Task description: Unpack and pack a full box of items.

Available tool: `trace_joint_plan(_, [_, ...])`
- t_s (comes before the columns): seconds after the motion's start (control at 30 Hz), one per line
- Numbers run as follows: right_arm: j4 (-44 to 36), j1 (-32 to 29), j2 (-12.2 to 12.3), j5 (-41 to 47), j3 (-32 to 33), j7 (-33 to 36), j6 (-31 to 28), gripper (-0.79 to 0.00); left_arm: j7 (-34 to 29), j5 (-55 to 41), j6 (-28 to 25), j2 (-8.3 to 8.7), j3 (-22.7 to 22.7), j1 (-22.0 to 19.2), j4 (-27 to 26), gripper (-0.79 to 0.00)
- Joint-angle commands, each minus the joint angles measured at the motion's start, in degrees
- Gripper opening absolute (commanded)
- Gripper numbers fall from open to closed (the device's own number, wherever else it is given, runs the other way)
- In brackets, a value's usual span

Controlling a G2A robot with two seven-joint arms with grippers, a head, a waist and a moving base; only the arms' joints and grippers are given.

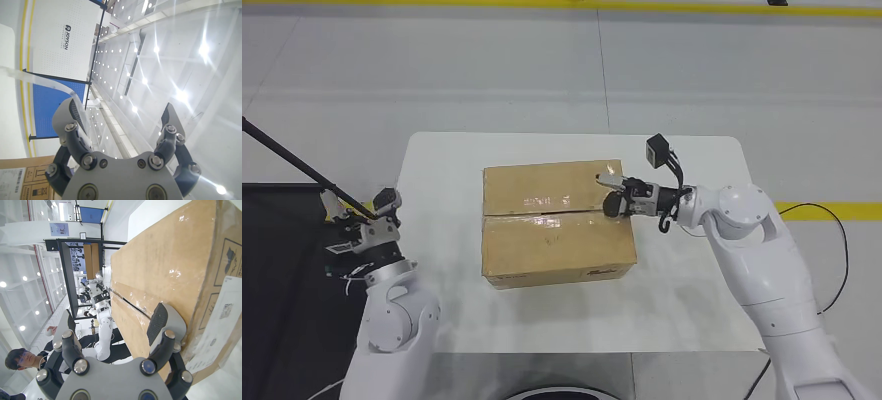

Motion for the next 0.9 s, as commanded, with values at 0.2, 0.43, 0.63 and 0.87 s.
trace_joint_plan(0.2, [0.02,-0.39,-0.06,0.51,-0.18,-2.72,0.17,0.0,0.02,1.28,-0.89,-0.48,-0.74,0.91,-3.13,0.0])
trace_joint_plan(0.43, [-1.1,-1.58,0.13,1.1,0.86,-5.23,0.06,0.0,-0.06,2.78,-1.03,-0.9,-0.94,0.92,-4.4,0.0])
trace_joint_plan(0.63, [-1.45,-2.17,0.28,1.05,1.02,-5.9,1.21,0.0,-0.35,5.9,-0.72,-1.23,-0.78,0.45,-6.13,0.0])
trace_joint_plan(0.87, [-1.84,-2.5,0.37,1.37,1.03,-5.98,1.26,0.0,-0.36,10.09,0.22,-1.66,0.33,-0.44,-8.43,0.0])
